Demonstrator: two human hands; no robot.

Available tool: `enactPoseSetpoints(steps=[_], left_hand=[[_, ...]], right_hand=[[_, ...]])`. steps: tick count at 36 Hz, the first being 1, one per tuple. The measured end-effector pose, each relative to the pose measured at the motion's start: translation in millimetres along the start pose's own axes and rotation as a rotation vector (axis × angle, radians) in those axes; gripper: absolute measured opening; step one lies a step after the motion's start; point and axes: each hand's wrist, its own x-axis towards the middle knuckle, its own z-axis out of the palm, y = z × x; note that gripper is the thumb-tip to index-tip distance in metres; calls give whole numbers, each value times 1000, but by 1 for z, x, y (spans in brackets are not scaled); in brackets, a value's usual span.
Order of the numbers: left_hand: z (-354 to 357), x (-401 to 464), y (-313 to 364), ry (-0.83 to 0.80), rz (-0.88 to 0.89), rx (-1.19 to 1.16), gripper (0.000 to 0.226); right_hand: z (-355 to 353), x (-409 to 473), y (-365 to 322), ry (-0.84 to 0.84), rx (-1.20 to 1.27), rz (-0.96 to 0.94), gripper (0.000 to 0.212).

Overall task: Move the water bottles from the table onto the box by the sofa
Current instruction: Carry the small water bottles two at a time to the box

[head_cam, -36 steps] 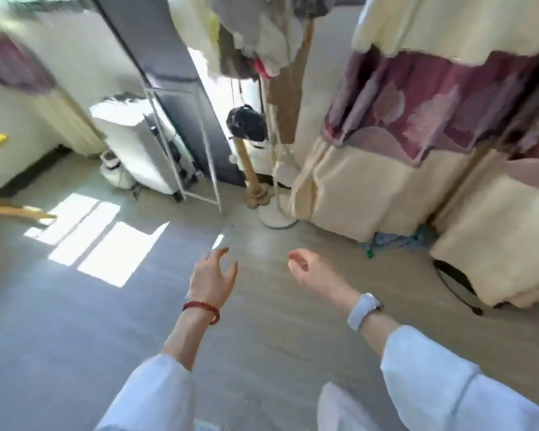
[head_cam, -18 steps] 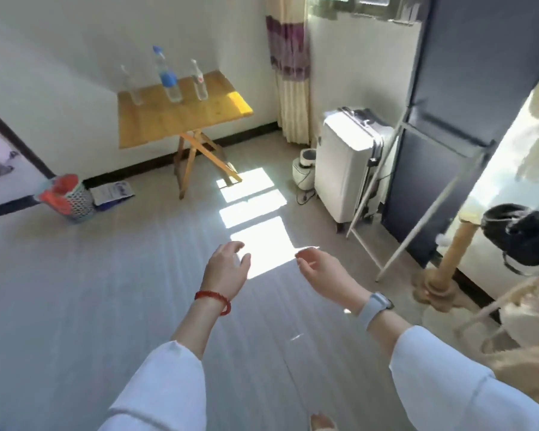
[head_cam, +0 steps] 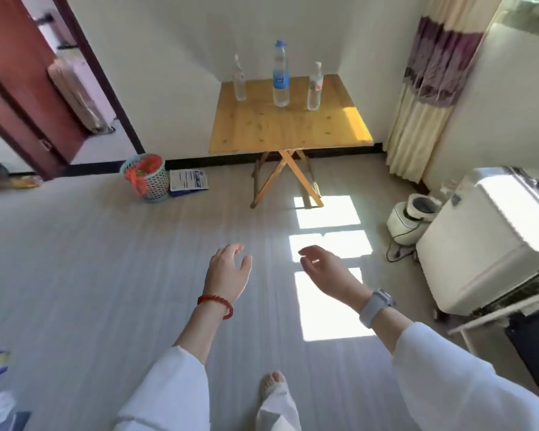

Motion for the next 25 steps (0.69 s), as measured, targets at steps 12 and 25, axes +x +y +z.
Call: enactPoseSetpoints(steps=[12,25], left_hand=[[-4,288,24,-35,107,12,32],[37,598,47,-145,82,74,35]], right_hand=[[-43,259,-38,61,14,73,29],[-89,568,-21,175,109,162,29]])
